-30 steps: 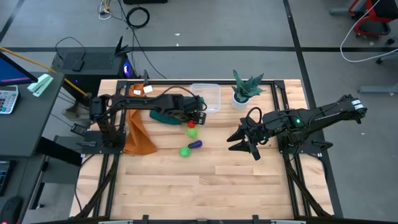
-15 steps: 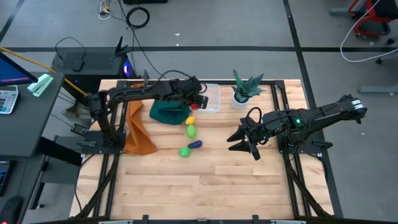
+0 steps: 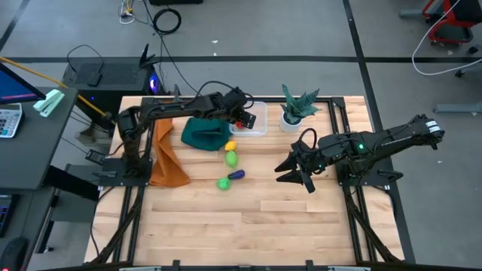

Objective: Pick and placing Produce into tupperware
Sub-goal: Put the red tomato into the transparent bin

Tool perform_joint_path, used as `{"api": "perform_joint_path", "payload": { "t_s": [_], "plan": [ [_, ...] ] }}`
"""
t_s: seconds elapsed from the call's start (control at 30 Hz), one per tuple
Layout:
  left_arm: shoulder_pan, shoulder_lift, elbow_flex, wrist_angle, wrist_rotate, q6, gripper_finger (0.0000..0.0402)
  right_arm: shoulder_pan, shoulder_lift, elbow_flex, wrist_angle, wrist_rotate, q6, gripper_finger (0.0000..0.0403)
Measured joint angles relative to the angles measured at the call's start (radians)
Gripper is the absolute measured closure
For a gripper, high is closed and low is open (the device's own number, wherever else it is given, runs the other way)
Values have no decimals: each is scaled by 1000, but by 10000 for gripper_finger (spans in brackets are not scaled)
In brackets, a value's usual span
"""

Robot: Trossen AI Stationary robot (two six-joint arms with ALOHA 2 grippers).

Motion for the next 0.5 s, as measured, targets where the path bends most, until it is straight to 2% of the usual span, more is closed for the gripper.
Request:
{"api": "perform_joint_path", "payload": {
  "t_s": [0.33, 0.5],
  "plan": [
    [32, 29, 0, 17, -9, 179, 180, 0, 0, 0, 10, 0, 41, 236],
    [39, 29, 0, 25, -11, 284, 178, 0, 0, 0, 29, 43, 57, 236]
  ]
}}
